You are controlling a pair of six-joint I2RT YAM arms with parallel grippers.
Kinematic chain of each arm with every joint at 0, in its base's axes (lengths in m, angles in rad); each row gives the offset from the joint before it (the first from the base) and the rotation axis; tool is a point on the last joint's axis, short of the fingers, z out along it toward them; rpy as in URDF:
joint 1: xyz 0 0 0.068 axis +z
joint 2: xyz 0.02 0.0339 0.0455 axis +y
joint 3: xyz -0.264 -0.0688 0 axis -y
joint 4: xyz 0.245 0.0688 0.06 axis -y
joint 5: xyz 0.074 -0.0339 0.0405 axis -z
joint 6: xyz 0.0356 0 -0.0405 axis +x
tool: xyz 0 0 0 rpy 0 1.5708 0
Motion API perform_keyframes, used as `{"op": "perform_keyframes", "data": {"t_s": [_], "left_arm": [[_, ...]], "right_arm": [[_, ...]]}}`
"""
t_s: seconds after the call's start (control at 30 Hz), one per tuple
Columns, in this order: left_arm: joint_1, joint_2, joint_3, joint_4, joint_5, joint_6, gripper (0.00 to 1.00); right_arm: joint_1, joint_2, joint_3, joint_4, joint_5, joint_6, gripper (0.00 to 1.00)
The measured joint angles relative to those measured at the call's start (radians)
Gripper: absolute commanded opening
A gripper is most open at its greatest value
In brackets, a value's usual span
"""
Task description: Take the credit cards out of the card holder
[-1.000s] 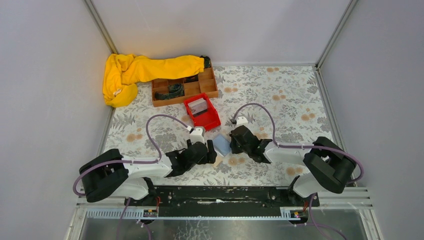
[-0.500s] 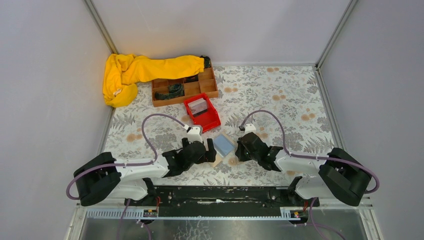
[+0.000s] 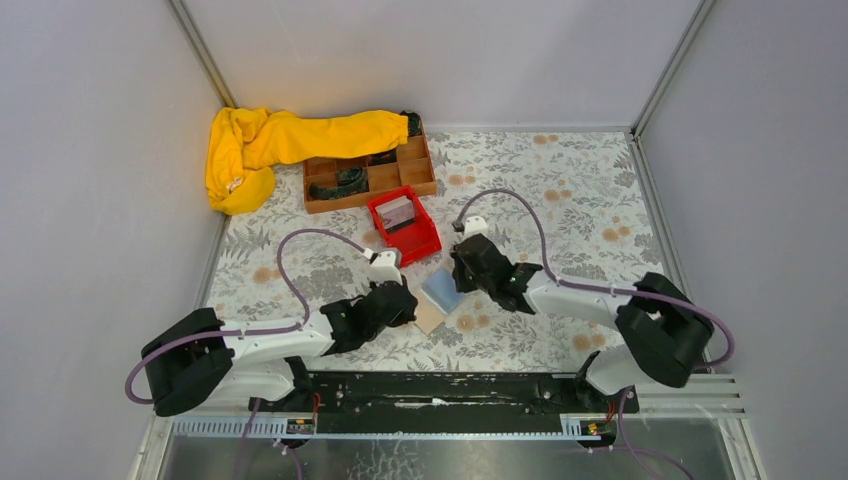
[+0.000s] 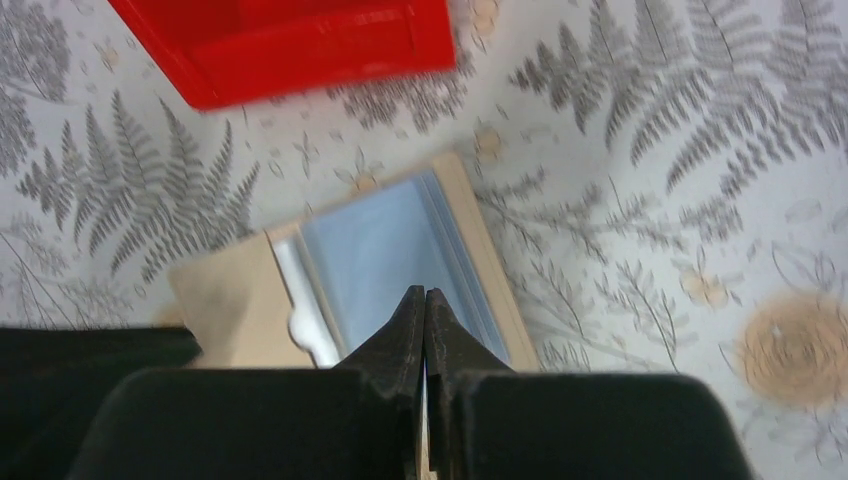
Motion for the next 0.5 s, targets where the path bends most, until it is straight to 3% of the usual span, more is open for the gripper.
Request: {"op": "perform_keyframes", "data": {"t_s": [0.2, 0.5], "left_arm": [[0.0, 0.0, -0.031, 0.001, 0.001, -0.014, 0.0], [0.0, -0.03, -0.079, 0.002, 0.0, -0.019, 0.01]], "right_arm": [[0.0, 0.183, 0.167, 0.003, 0.001, -0.023, 0.0], [0.0, 0.365, 0.275, 0.008, -0.007, -0.03, 0.0]]}}
